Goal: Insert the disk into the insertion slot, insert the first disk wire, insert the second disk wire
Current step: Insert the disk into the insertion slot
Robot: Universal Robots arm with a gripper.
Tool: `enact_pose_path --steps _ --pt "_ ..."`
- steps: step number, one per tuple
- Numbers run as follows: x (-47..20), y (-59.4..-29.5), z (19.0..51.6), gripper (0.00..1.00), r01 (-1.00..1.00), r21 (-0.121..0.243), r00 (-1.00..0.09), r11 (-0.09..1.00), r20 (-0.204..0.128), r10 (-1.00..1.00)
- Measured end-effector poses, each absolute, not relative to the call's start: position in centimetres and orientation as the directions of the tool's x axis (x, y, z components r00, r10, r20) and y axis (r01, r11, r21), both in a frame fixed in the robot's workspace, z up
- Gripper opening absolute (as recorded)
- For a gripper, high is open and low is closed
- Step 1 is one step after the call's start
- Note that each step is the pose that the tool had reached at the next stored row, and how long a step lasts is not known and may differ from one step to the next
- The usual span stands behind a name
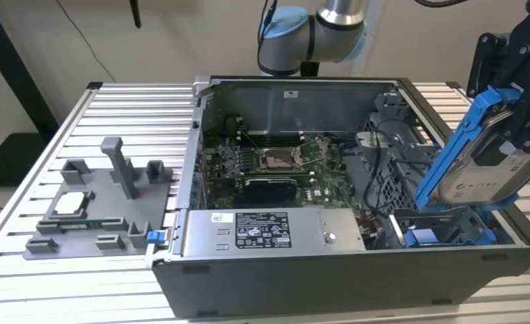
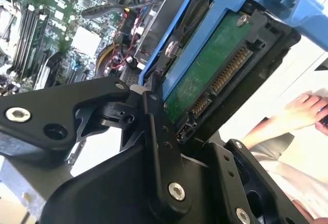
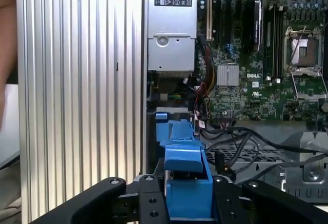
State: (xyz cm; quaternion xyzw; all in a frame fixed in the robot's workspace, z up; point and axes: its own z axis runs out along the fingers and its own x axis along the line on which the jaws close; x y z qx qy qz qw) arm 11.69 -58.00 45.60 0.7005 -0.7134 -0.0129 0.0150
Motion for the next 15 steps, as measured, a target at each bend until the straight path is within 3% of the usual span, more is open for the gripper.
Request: enact_pose_path --steps 15 --pt "11.7 -58.1 44.5 0.00 -0.999 0.039 -0.018 0.018 0.003 -1.000"
